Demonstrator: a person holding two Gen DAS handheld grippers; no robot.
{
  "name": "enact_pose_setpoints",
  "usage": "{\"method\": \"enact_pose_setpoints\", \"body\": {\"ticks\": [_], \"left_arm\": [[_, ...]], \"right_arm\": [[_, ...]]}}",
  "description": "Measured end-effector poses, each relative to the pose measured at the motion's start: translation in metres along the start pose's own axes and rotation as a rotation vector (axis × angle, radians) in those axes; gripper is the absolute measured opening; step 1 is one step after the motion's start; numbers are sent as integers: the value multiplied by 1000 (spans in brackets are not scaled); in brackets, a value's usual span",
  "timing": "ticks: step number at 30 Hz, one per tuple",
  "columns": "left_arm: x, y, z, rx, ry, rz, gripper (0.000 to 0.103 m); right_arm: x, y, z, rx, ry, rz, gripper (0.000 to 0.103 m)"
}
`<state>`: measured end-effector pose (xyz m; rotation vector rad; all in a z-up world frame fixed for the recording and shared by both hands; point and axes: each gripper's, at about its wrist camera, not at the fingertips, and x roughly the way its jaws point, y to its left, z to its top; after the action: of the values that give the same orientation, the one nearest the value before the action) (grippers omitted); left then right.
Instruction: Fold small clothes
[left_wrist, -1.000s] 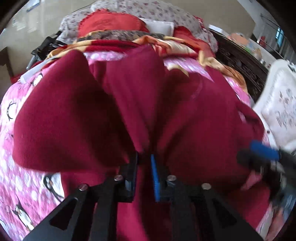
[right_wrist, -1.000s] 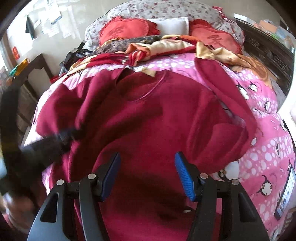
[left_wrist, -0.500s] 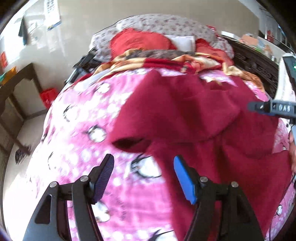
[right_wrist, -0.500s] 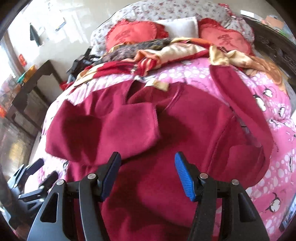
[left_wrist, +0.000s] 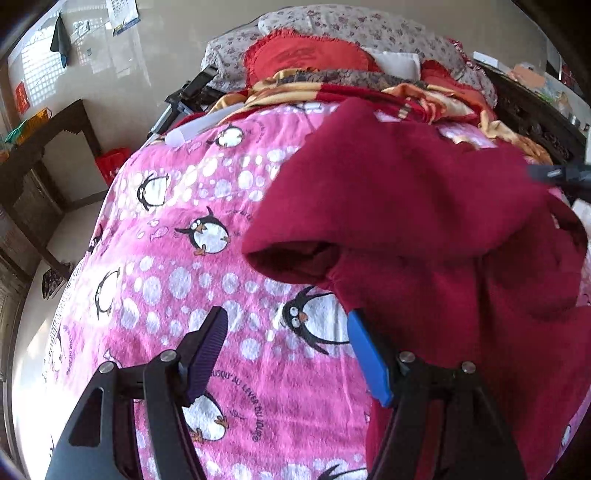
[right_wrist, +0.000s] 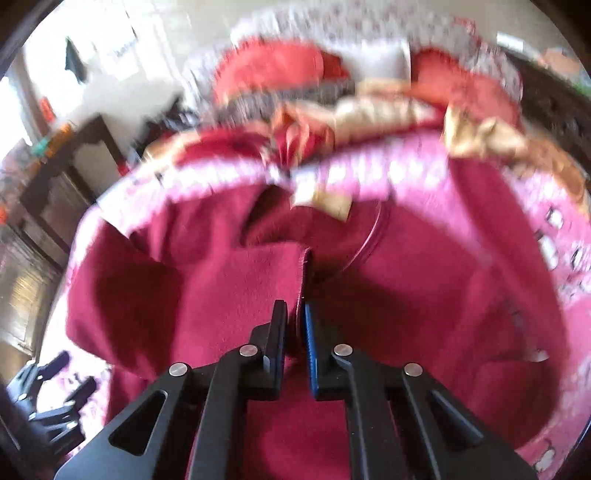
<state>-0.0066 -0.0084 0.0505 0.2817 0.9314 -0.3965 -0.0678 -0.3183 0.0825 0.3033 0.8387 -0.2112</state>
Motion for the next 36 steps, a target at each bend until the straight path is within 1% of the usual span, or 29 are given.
{"method": "enact_pose_setpoints", "body": {"ticks": [1,2,3,5,7,10,11,12,13,14,15,16,17,18,19,20,22,24,28,29,31,32,33,34,35,36], "left_arm": [[4,0,1,-6,7,4,71],[6,0,1,-13,13,4,71],[8,0,1,-18,15,3,71],[10,-2,0,-21,18,0,71],[11,-4,-1,-20,24,4,71],[11,-4,-3,-21,29,1,71],[10,-3,-3,-21,28,-1,71],[8,-2,-3,-22,28,-3,71],[6,0,-3,-25,25,-6,71],[4,2,-4,-29,19,-9,71],[4,4,-4,-33,18,-9,71],[4,5,-5,-36,20,-6,71],[4,6,-5,-39,26,-5,71],[4,7,-5,-41,32,-5,71],[4,7,-6,-42,33,-7,71],[3,7,-7,-42,30,-10,71],[0,8,-9,-41,27,-13,71],[0,9,-12,-40,28,-17,71],[2,10,-14,-39,39,-17,71],[3,11,-14,-43,41,-18,71],[5,10,-14,-49,48,-21,71],[6,9,-14,-52,51,-23,71],[6,8,-14,-53,52,-25,71],[5,7,-13,-52,51,-26,71],[4,6,-13,-48,49,-28,71],[4,6,-13,-44,46,-26,71]], "right_arm": [[-10,-5,1,8,-22,-11,0],[-24,-14,1,17,-54,-40,0],[-32,-20,4,23,-68,-67,0],[-44,-33,5,23,-78,-114,0],[-49,-45,2,2,-80,-187,0],[-43,-64,-6,-23,-48,-329,0],[-39,-71,-9,-20,-28,-354,0],[-30,-80,-13,-14,17,-372,0],[-23,-85,-16,-1,49,-374,0],[-21,-87,-16,15,60,-368,0],[-22,-87,-15,43,53,-326,0],[-26,-82,-12,53,34,-265,0],[-29,-74,-10,45,17,-211,0],[-31,-61,-6,12,5,-160,15],[-31,-49,-2,-26,0,-142,27],[-30,-39,2,-65,-11,-154,28],[-23,-29,7,-95,-26,-228,28],[-14,-36,7,-81,-11,-268,28],[4,-69,-2,13,58,-264,28],[8,-77,-4,33,66,-249,28],[18,-87,-11,51,83,-189,26],[23,-86,-14,43,97,-165,24],[28,-83,-17,20,109,-161,11],[30,-80,-19,-1,105,-178,5],[27,-77,-19,-21,89,-189,0],[23,-75,-19,-31,75,-189,0]]}}
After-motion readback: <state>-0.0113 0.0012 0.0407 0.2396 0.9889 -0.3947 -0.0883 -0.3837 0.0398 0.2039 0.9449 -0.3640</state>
